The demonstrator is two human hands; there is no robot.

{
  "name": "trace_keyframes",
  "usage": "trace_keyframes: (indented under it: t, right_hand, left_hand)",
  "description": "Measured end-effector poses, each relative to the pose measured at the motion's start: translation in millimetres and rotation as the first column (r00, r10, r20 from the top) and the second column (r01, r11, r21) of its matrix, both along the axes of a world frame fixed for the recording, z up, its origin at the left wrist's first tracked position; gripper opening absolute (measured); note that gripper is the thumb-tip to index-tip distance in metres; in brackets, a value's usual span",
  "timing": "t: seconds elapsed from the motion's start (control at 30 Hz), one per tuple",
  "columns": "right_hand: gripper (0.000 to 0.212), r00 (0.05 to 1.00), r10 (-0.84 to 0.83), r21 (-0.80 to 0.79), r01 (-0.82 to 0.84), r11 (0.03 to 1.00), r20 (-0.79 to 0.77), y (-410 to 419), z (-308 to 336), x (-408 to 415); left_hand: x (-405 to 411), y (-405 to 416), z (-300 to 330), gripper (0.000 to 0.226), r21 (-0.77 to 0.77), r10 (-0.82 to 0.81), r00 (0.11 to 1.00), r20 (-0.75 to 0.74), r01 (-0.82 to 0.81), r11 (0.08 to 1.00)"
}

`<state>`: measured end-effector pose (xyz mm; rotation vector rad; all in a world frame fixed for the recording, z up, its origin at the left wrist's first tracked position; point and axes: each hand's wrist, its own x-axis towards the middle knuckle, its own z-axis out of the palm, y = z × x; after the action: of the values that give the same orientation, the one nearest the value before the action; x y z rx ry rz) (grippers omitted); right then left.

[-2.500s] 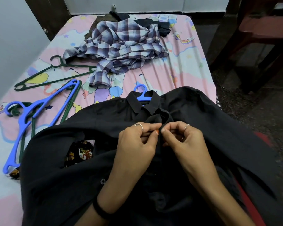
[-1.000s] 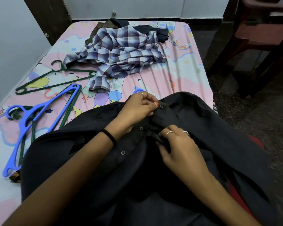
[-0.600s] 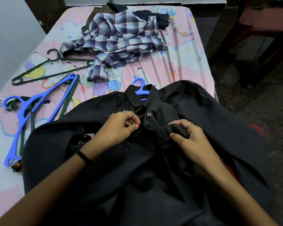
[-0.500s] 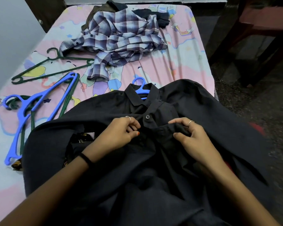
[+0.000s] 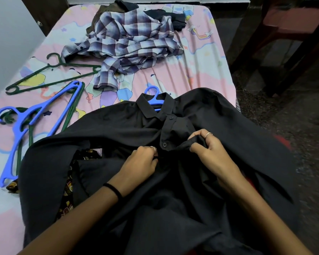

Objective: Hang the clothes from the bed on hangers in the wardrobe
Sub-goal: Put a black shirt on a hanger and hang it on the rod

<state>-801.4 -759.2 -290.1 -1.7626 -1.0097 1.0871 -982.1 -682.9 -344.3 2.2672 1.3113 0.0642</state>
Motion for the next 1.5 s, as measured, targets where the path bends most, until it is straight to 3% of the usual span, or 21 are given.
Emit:
trace_keyframes:
  t: [0.17, 0.3, 0.37, 0.57, 0.8, 1.0, 1.27, 1.4, 1.5]
  right_hand:
    - [0.009, 0.988, 0.066, 0.017, -0.069, 0.998, 0.141, 1, 0, 6]
    - [0.009, 0.981, 0.066, 0.016, -0.071, 0.997, 0.181, -1, 6, 11]
    - [0.007, 0.989, 0.078, 0.013, -0.08, 0.997, 0.122, -4, 14, 15]
    - [0.012, 0.956, 0.064, -0.069, -0.087, 0.994, -0.287, -12, 29, 23]
    - [0.02, 0.882, 0.052, -0.079, -0.101, 0.992, -0.469, -16, 31, 16]
    - [0.012, 0.848, 0.016, -0.098, -0.08, 0.992, -0.529, -17, 34, 8]
    - [0.008, 0.925, 0.114, -0.031, -0.134, 0.991, -0.362, -20, 38, 2]
    - [0.01, 0.925, 0.122, 0.011, -0.127, 0.992, -0.359, -21, 41, 0]
    - [0.01, 0.964, 0.107, 0.037, -0.101, 0.994, -0.242, -22, 44, -3]
  left_hand:
    - [-10, 2, 15, 0.016, 0.141, 0.0, 0.995, 0.101, -0.014, 0.99]
    - [-16, 1, 33, 0.009, 0.109, 0.051, 0.952, 0.302, -0.087, 0.99]
    - [-17, -3, 43, 0.011, 0.066, 0.055, 0.924, 0.379, -0.086, 0.994]
    - [-14, -16, 62, 0.012, -0.02, -0.005, 0.869, 0.494, 0.017, 1.0]
    - [-6, -25, 78, 0.016, -0.237, 0.15, 0.772, 0.618, 0.001, 0.971]
    - [-1, -30, 87, 0.022, -0.365, 0.237, 0.731, 0.64, 0.018, 0.931]
    - [5, -33, 89, 0.021, -0.419, 0.286, 0.707, 0.647, 0.015, 0.908]
    - [6, -34, 91, 0.015, -0.328, 0.228, 0.734, 0.64, -0.008, 0.945]
    - [6, -34, 92, 0.011, -0.046, 0.073, 0.803, 0.592, -0.057, 0.997]
